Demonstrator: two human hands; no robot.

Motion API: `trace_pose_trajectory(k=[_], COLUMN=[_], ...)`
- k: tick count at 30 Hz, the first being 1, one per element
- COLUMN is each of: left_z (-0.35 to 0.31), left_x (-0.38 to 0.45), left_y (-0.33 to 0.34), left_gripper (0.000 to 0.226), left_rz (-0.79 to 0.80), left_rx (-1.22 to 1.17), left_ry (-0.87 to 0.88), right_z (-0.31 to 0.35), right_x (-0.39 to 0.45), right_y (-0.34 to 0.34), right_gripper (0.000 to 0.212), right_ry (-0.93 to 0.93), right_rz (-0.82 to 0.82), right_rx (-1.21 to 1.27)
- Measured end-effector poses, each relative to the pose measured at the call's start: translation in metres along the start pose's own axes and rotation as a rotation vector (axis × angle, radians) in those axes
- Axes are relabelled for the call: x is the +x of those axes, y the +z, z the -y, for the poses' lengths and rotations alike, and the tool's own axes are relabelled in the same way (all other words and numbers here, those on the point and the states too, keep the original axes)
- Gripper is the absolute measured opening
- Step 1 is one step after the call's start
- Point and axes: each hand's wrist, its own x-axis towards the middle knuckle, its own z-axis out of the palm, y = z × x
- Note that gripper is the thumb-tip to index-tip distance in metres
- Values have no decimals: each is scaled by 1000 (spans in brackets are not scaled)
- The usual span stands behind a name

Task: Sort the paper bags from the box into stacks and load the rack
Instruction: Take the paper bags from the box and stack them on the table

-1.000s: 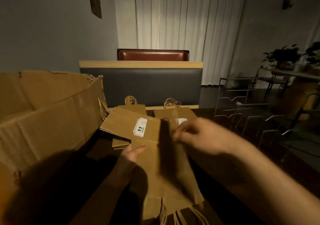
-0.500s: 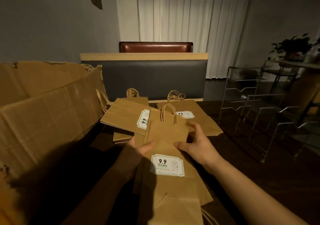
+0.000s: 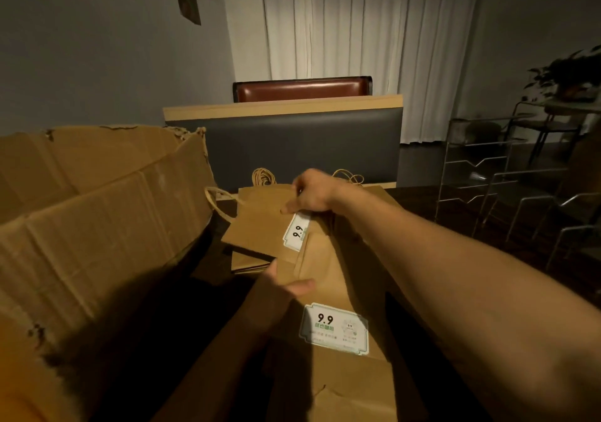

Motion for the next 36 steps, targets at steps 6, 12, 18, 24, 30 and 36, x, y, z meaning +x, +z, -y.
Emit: trace_pose_trajectory(k=[6,12,18,24,30,36], left_z=[3,5,5,5,4,0], left_x=[-1,-4,-4,-1,4,5], left_y=[0,6,10,14,14,14], left_gripper=[29,16,31,23,24,18], left_rz=[-30,-150,-204,-262,-264,-347], left_rx=[-110,-120,-204,-94,-183,-310], left_ry=[27,129,118,156,134,36], right_z=[-19,-64,-99,-104,-97,-110], right_x=[-41,-129,-140,-139,-134,-135], right_y=[-77,-71,-28,15,35,33], right_gripper=[21,27,6,4,18,13], right_ry=[-128,129,230,290,262,319], right_rz=[-845,-313,-345,-96,-139,-282], right_rx=[450,1188,1435,1029,1063,1193])
